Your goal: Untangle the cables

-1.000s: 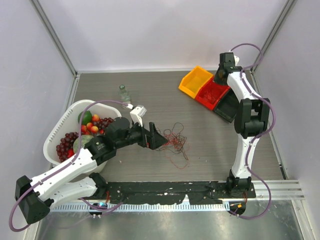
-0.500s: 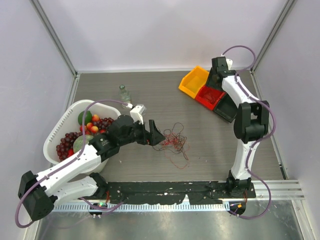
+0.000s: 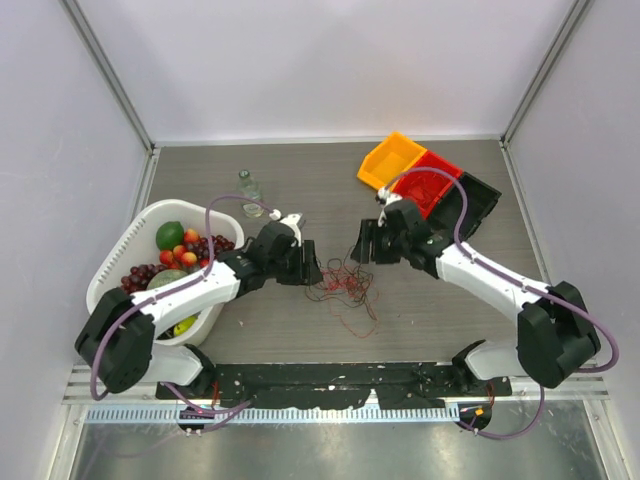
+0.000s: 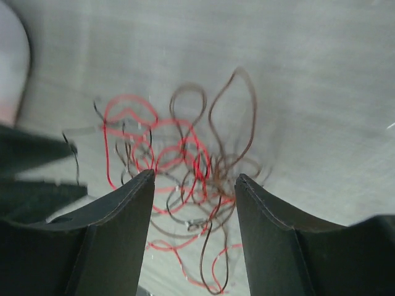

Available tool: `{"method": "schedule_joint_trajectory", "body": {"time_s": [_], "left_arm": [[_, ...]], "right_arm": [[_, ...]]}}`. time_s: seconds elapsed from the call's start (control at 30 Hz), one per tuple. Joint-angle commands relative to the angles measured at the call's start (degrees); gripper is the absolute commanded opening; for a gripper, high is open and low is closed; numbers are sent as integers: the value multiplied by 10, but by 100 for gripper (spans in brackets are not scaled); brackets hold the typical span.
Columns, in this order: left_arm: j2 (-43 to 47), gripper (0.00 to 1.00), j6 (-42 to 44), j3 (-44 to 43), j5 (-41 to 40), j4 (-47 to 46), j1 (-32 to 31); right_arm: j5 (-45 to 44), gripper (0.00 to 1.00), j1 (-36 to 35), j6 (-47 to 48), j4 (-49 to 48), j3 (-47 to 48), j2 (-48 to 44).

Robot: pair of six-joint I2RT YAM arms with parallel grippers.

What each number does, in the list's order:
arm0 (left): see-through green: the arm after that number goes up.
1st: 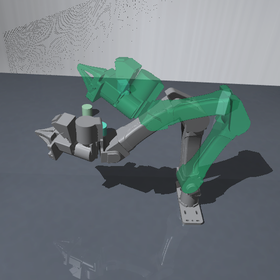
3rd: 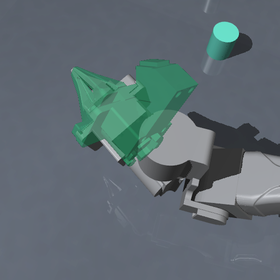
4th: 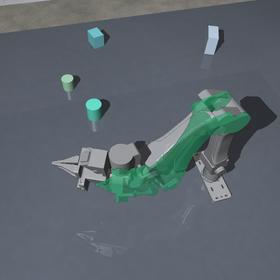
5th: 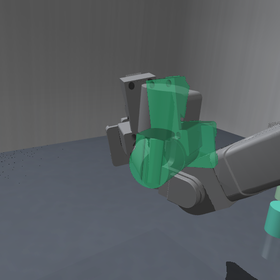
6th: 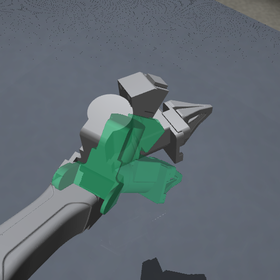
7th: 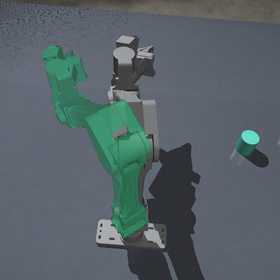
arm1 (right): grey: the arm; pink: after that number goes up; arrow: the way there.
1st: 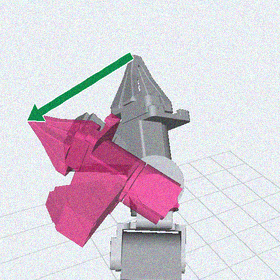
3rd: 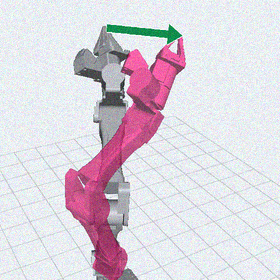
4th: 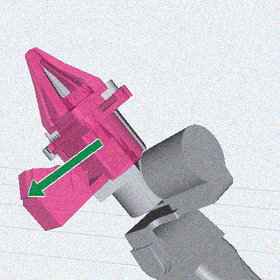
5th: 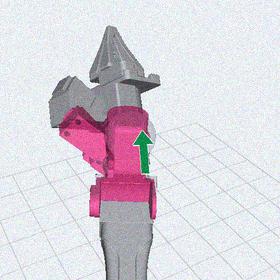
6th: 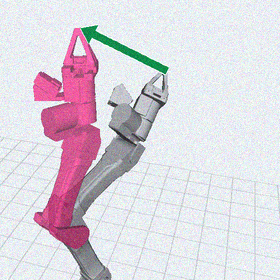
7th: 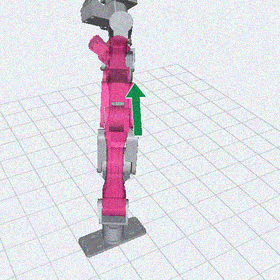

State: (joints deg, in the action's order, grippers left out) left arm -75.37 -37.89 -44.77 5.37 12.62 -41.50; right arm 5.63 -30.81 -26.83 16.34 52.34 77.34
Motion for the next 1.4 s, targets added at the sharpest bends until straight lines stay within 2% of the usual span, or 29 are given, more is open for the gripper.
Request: {"method": "schedule_joint_trajectory", "body": {"time_s": [0.0,0.13,0.23,0.4,0.5,0.57,0.67,0.73,0.9,1.07,1.17,1.27,1.37], "left_arm": [[-55,52,-2,-29,-10,-35,2],[-96,29,-24,-42,-7,-51,2],[-100,1,-30,-75,-17,-9,0],[5,0,-51,-92,-5,25,1],[48,0,-54,-124,26,61,1],[62,0,-50,-162,58,96,0],[80,0,-47,-226,84,138,1],[87,0,-41,-284,96,166,0],[100,0,3,-494,106,236,1],[94,0,46,-702,111,238,0],[76,0,65,-799,105,236,1],[71,0,81,-832,99,232,0],[96,0,84,-769,84,208,1]], "right_arm": [[85,59,-36,-8,-73,-46,-50],[117,59,-43,-12,-101,-65,-84],[165,60,-44,-43,-186,-105,-102],[208,59,-46,-80,-301,-158,-59],[221,54,-46,-97,-365,-175,-14],[187,50,-45,-110,-382,-175,18],[135,46,-46,-119,-351,-165,70],[125,43,-46,-124,-351,-173,94],[84,41,-45,-125,-342,-203,113],[53,41,-44,-114,-334,-217,99],[26,43,-43,-102,-319,-219,93],[12,46,-39,-90,-300,-220,85],[3,49,-40,-87,-280,-221,61]]}}
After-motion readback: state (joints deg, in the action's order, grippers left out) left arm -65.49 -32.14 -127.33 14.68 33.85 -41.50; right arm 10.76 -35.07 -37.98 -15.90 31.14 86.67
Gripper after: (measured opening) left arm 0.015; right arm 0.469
